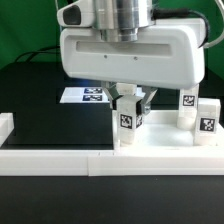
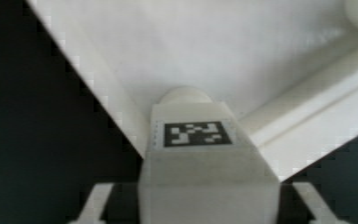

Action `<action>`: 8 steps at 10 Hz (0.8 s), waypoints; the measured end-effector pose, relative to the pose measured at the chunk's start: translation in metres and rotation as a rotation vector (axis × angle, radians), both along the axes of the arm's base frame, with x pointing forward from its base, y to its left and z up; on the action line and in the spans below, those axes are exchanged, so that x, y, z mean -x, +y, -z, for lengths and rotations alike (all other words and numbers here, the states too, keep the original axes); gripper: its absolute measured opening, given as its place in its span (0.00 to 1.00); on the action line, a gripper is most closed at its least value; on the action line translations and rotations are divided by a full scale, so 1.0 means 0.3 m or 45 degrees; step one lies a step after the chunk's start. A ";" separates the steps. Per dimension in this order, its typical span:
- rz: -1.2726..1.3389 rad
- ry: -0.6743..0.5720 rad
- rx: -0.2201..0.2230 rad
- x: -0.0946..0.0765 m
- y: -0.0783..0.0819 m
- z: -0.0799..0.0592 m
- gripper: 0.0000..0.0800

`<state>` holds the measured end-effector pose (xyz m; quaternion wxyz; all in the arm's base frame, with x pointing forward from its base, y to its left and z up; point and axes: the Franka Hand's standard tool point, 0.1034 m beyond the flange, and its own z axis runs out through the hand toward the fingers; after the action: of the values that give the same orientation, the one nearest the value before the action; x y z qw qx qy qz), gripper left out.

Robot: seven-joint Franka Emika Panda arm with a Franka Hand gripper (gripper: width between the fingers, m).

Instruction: Assemble square table

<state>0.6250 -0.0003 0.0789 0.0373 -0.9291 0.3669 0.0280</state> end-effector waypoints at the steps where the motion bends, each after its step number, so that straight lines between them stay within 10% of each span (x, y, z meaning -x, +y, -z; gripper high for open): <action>1: 0.201 0.016 -0.033 -0.004 -0.013 0.001 0.36; 8: 1.314 0.125 -0.040 -0.017 0.027 0.001 0.36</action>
Offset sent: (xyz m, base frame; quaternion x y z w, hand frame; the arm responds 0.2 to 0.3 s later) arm 0.0391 0.0181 0.0179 0.0773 0.0049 0.4315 0.8988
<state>0.6300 0.0076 0.0786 0.0430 -0.6241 0.7782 0.0548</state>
